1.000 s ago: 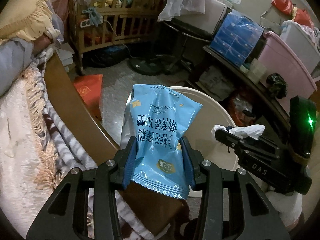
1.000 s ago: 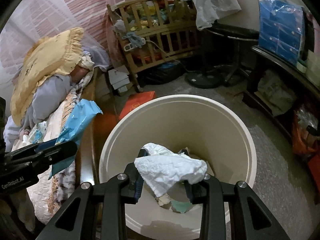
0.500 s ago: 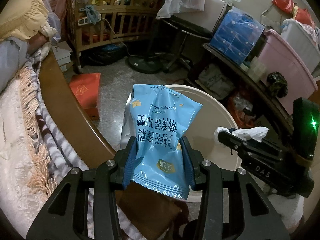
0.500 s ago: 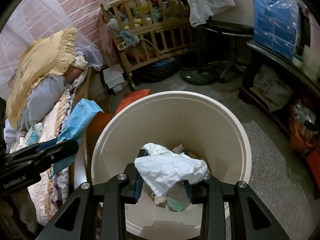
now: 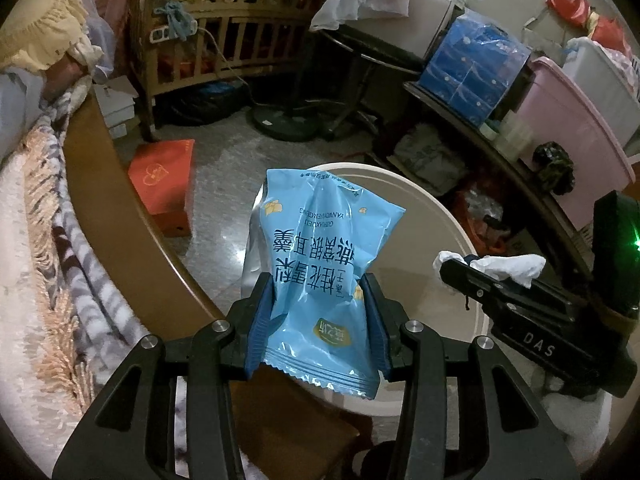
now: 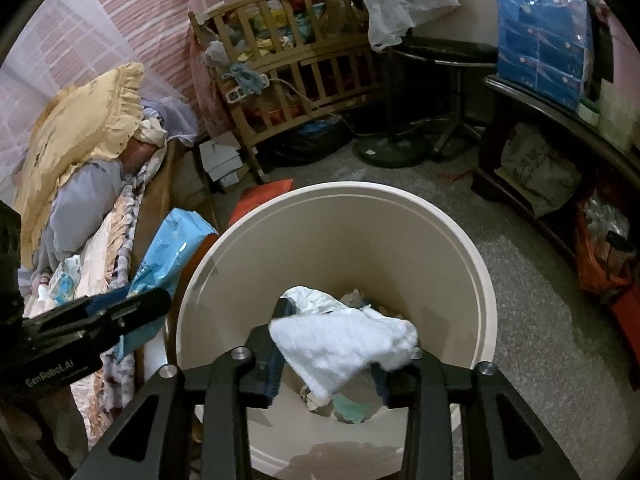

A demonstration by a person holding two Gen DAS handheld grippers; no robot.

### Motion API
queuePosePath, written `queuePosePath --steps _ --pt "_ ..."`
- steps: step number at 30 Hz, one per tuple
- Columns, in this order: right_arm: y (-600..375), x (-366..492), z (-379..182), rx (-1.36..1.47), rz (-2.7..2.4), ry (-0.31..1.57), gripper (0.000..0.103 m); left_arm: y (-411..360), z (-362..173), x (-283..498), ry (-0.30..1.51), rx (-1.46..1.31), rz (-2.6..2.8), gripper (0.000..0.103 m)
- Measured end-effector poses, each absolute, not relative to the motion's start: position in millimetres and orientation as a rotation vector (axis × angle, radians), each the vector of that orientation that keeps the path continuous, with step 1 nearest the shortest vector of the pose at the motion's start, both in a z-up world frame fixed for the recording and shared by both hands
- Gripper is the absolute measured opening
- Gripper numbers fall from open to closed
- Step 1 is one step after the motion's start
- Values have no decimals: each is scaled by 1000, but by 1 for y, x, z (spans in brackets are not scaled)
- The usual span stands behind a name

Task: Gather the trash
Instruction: 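Open both tools to drop the wrapper and tissue into the bucket, then move both open tools back over the bed toward the medicine boxes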

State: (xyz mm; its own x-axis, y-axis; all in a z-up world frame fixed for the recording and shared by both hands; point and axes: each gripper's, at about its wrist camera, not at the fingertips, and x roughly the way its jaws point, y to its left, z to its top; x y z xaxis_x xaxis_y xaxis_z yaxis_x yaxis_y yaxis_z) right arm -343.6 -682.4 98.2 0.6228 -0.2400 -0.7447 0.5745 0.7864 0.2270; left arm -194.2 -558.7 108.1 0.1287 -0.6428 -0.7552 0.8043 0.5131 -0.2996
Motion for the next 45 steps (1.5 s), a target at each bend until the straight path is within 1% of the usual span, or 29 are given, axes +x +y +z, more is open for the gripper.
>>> queuePosePath --steps 3,6,7,14,20,24,41,43,45 --pt "-684 -344 99 484 -493 759 38 -558 107 -191 991 174 -1076 46" --pt "-686 -343 98 487 -499 761 43 -557 108 -190 997 142 -1087 53" --pt "-687 -343 99 489 -500 761 43 -557 108 -189 997 141 -1085 55" --pt "-689 -342 98 502 -499 759 46 -552 110 -187 1009 139 -1080 61" --pt "-686 -342 99 495 -498 754 48 -550 112 -187 1016 133 -1097 62" --pt "-687 -341 99 496 -501 749 55 -545 114 -188 999 148 -1093 62" --pt "-664 -328 103 412 -482 746 56 -498 127 -182 896 204 -941 62" --pt "-661 -324 103 391 -492 750 60 -491 128 -180 890 211 -926 62" --pt "-657 -320 104 375 -495 752 62 -482 129 -177 880 212 -912 62"
